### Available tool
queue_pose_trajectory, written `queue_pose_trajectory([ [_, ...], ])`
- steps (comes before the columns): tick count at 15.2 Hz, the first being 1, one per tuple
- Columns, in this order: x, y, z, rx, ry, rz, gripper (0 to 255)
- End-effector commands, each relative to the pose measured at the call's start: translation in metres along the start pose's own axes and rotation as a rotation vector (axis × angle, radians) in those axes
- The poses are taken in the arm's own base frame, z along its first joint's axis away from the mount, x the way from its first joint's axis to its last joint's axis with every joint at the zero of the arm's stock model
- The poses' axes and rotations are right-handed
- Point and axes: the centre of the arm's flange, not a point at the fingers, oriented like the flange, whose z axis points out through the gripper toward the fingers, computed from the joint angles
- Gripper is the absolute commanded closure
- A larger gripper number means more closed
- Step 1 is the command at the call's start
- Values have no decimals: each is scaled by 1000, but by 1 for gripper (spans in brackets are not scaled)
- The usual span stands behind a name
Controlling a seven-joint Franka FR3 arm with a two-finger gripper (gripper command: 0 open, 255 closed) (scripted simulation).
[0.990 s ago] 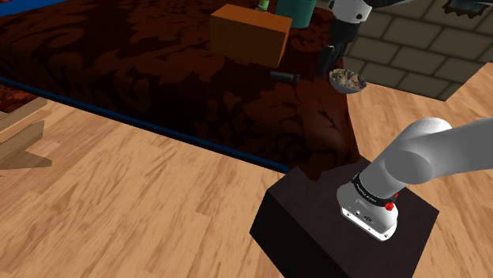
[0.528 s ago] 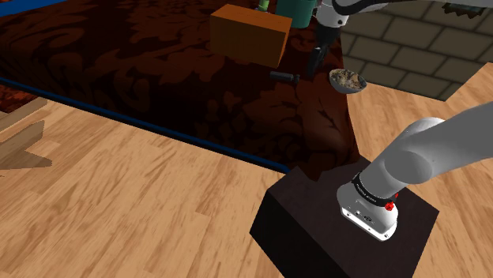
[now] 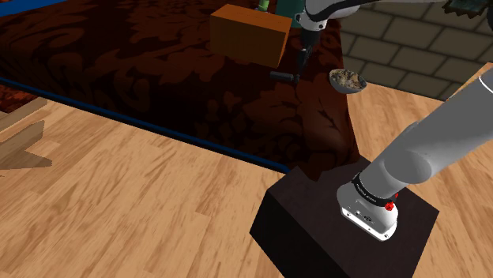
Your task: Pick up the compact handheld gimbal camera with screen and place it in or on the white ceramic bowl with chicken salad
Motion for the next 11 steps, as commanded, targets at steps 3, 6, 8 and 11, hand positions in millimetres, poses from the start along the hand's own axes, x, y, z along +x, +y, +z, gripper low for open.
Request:
queue_pose_trajectory([
  [3, 34, 34, 18, -12, -14, -66, 0],
  [6, 61, 59, 33, -20, -24, -114, 0],
  [8, 80, 74, 43, -26, -30, -146, 0],
  [11, 103, 93, 56, -33, -39, -185, 0],
])
